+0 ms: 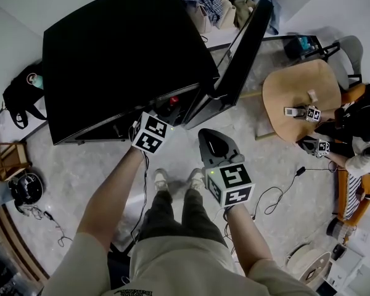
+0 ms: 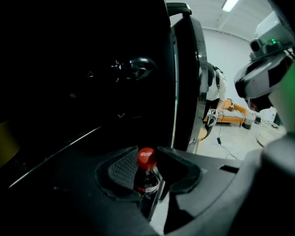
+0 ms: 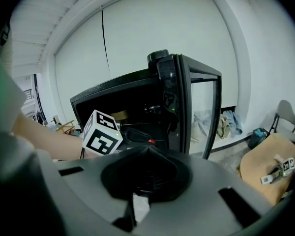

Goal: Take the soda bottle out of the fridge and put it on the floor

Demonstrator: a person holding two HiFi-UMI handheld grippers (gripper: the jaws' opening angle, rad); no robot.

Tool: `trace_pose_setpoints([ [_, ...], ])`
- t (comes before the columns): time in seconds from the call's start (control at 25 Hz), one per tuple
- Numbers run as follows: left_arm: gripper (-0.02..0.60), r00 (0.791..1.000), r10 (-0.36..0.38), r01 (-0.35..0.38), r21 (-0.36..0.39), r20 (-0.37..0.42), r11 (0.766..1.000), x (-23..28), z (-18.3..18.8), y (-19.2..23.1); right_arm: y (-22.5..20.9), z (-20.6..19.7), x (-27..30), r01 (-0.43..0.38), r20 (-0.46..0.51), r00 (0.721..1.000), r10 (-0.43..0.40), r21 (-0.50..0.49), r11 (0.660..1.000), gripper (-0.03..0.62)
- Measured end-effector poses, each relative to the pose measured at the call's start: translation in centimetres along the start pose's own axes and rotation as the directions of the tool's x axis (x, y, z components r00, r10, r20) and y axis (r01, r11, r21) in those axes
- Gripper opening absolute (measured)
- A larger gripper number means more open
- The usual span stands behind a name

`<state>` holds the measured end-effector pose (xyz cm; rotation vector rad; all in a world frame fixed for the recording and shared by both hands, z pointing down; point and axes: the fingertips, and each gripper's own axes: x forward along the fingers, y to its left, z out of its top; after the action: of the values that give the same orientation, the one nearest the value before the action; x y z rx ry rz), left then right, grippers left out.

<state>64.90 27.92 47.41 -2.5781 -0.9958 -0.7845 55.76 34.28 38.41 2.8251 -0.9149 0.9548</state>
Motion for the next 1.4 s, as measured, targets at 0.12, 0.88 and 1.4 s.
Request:
trace_pose_setpoints([
  [0.12,0.114,1.000,-0.006,0.006,-0.014,-0.001,1.000,-1.4,0.0,-0.7,0.2,0.5,-0.7,0.000,0.006,1.000,0.000,-0.009,1.000,-0.003],
  [0.88,0.112,0.991,0.054,-0.045,-0.074,0.125,0.996,-17.9,6.8,-4.1,5.8,5.9,-8.5,-0.046,0.091,0.994,0.059,-0.139,0.989,-0.003],
  [1.4,0.112,0.971,0.117,-0.105,-0.067,0.211,0.992,-30.5,10.5,-8.2,12.0,9.7,-14.5,-0.124,0.154,0.973,0.171,-0.277,0.953,-0.003],
])
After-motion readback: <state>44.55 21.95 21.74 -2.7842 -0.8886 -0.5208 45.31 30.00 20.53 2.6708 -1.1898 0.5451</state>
